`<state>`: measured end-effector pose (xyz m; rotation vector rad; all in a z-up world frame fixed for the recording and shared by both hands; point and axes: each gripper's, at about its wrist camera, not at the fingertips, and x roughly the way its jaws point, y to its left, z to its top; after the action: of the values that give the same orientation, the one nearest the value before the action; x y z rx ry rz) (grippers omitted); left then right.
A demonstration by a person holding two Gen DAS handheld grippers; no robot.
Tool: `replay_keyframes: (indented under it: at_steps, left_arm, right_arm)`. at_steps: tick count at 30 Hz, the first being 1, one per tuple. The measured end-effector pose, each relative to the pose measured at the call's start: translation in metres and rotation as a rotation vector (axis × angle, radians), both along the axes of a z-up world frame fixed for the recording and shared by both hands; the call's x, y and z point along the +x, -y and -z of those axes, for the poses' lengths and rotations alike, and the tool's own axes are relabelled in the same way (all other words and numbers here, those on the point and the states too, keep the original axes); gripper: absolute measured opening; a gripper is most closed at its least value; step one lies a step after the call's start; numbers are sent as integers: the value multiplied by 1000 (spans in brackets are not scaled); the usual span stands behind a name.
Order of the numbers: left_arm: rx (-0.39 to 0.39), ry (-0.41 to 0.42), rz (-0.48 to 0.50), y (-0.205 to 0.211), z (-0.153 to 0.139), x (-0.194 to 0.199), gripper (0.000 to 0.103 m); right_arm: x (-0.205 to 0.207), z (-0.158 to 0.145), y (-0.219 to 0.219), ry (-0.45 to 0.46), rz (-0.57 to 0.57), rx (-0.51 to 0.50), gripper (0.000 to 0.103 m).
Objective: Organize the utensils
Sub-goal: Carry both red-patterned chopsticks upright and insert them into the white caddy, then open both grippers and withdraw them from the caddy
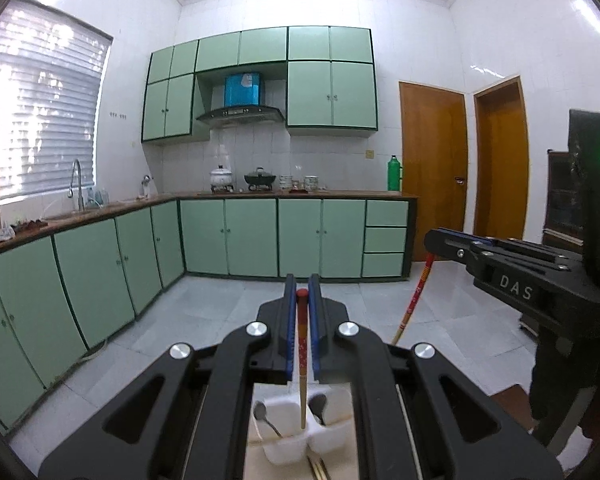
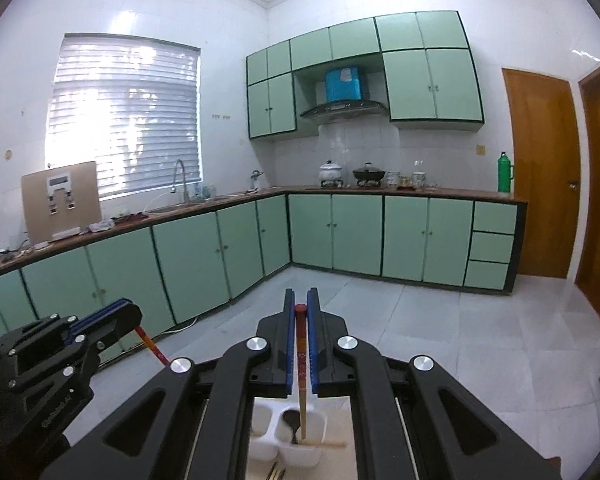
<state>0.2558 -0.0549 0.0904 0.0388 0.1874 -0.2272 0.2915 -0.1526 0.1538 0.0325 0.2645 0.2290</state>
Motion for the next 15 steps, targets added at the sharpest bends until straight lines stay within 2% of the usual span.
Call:
replay_keyframes:
  at_steps: [3,9,15]
  left_arm:
    - [13,-8,-15,5,13,24,5]
    - [21,-104,-24,7,52,64,5]
    - [36,-198,-29,0,79,78,7]
  right_arm:
    - [19,16,0,-23,13,3,6]
    - [49,58,1,-104,19,11,6]
    - [60,92,-3,-190,7,-24,6]
